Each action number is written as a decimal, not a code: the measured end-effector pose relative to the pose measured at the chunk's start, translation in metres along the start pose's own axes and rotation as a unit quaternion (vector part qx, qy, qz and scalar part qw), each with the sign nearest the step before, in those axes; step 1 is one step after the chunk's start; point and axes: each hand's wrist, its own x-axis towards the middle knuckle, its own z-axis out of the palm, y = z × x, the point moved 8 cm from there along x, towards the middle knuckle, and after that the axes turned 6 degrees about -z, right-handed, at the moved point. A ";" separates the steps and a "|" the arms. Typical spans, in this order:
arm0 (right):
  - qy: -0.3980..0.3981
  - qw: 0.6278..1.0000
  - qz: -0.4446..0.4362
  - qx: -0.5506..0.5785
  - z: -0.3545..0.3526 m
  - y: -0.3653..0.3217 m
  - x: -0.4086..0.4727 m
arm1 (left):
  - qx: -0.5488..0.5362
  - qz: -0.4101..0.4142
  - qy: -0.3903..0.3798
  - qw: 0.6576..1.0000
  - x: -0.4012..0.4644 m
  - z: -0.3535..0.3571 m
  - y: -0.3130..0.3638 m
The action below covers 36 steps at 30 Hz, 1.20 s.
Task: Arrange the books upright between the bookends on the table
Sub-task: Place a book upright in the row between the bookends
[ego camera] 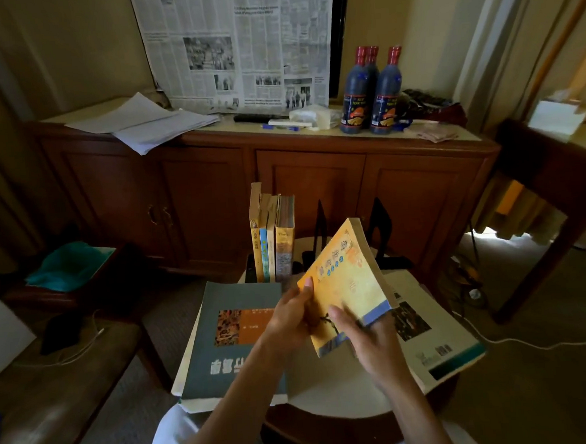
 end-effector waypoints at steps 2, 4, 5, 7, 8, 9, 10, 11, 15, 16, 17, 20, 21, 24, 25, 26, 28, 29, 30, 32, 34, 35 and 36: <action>0.043 0.998 0.010 -0.045 -0.004 0.007 0.008 | 0.123 0.034 0.033 0.991 0.008 -0.005 0.009; 0.046 0.996 0.021 -0.071 -0.004 0.015 0.019 | 0.308 0.125 0.085 0.939 0.015 -0.019 0.036; 0.039 0.995 0.023 -0.092 -0.003 0.020 0.026 | 0.397 0.170 0.121 0.894 0.016 -0.028 0.051; 0.036 0.991 0.035 -0.123 0.004 0.035 0.043 | 0.513 0.214 0.213 0.804 0.016 -0.053 0.080; 0.043 0.989 0.040 -0.136 0.009 0.043 0.054 | 0.546 0.226 0.255 0.765 0.017 -0.065 0.093; 0.049 0.987 0.047 -0.146 0.014 0.053 0.065 | 0.576 0.220 0.288 0.733 0.019 -0.077 0.099; 0.053 0.985 0.055 -0.154 0.022 0.063 0.076 | 0.598 0.202 0.313 0.710 0.019 -0.087 0.102; 0.058 0.983 0.067 -0.164 0.029 0.074 0.087 | 0.614 0.181 0.328 0.694 0.021 -0.097 0.100; 0.060 0.979 0.073 -0.178 0.055 0.096 0.138 | 0.685 0.153 0.339 0.626 0.029 -0.112 0.082; 0.047 0.982 0.072 -0.168 0.061 0.102 0.149 | 0.691 0.154 0.341 0.619 0.029 -0.113 0.079; 0.020 0.985 0.077 -0.152 0.068 0.113 0.157 | 0.693 0.154 0.344 0.615 0.029 -0.113 0.078; -0.119 0.982 0.091 -0.117 0.087 0.145 0.163 | 0.699 0.155 0.349 0.605 0.031 -0.114 0.078; -0.163 0.976 0.093 -0.112 0.091 0.153 0.161 | 0.700 0.156 0.352 0.601 0.031 -0.113 0.079; -0.252 0.949 0.112 -0.151 0.096 0.170 0.162 | 0.708 0.152 0.358 0.590 0.034 -0.114 0.077; -0.265 0.941 0.117 -0.175 0.096 0.174 0.163 | 0.709 0.153 0.359 0.587 0.034 -0.114 0.076; -0.274 0.933 0.123 -0.198 0.096 0.178 0.166 | 0.710 0.155 0.360 0.584 0.034 -0.114 0.076; -0.295 0.917 0.126 -0.239 0.097 0.183 0.172 | 0.715 0.159 0.363 0.576 0.034 -0.114 0.077; -0.302 0.912 0.123 -0.249 0.100 0.183 0.175 | 0.716 0.160 0.364 0.574 0.034 -0.114 0.077; -0.304 0.909 0.122 -0.256 0.101 0.185 0.178 | 0.716 0.160 0.363 0.575 0.034 -0.114 0.076; -0.300 0.909 0.122 -0.263 0.102 0.187 0.183 | 0.716 0.157 0.359 0.577 0.035 -0.115 0.075; -0.296 0.909 0.117 -0.269 0.101 0.188 0.186 | 0.717 0.153 0.357 0.578 0.037 -0.116 0.075; -0.296 0.909 0.115 -0.270 0.101 0.188 0.187 | 0.719 0.152 0.357 0.577 0.038 -0.116 0.075; -0.298 0.909 0.112 -0.270 0.101 0.187 0.187 | 0.719 0.154 0.358 0.576 0.038 -0.115 0.075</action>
